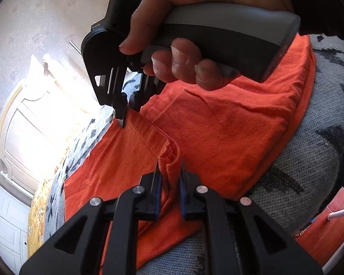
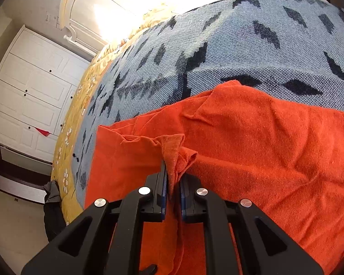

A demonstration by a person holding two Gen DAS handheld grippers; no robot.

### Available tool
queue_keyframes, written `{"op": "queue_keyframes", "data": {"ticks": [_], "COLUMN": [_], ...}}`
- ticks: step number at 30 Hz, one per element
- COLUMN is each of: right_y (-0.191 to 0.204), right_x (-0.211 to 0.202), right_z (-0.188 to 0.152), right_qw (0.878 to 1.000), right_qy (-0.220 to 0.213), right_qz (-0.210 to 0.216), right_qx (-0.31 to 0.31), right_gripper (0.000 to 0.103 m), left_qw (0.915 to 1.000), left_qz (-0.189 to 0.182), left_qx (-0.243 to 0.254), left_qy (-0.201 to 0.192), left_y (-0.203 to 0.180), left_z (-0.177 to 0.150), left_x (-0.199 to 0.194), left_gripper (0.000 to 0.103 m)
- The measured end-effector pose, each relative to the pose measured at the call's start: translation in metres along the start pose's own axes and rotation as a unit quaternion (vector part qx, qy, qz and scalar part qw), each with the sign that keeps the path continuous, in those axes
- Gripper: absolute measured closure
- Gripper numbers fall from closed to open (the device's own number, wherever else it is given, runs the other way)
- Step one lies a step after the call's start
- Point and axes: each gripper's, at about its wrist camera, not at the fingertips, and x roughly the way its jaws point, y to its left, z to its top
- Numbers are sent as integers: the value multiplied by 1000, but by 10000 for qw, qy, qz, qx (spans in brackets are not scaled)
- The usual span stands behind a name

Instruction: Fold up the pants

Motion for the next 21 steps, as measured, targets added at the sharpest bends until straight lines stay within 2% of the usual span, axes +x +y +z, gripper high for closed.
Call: {"op": "queue_keyframes", "data": {"ticks": [4, 8, 11, 14, 16, 17, 18, 21], "right_y": [-6, -3, -1, 0, 1, 1, 0, -6], "right_x": [7, 8, 4, 0, -4, -7, -10, -17], "right_z": [1, 2, 2, 1, -1, -2, -2, -2], "right_qw": [9999, 9999, 9998, 9996, 9991, 9990, 9988, 9974], "right_qy": [95, 35, -51, -110, -158, -209, -260, -348], "right_qz": [-35, -100, -210, -260, -382, -400, -399, -564], "right_qx": [80, 38, 38, 48, 30, 63, 121, 271], "right_gripper": [94, 94, 93, 91, 88, 84, 83, 78], "left_qw": [10000, 9999, 9991, 9978, 9964, 9953, 9933, 9840], "left_qz": [-39, -107, -320, -488, -561, -594, -677, -845], "left_qx": [67, -68, -262, -455, -629, -764, -933, -1542], "left_qy": [59, 96, 62, 40, 12, -42, -125, -303], "left_y": [-3, 5, 7, 3, 5, 7, 11, 29], "left_z": [0, -1, 3, 4, 4, 3, 1, -8], "left_x": [3, 9, 8, 3, -1, -6, -12, -32], "left_gripper": [91, 91, 84, 81, 73, 60, 52, 47]}}
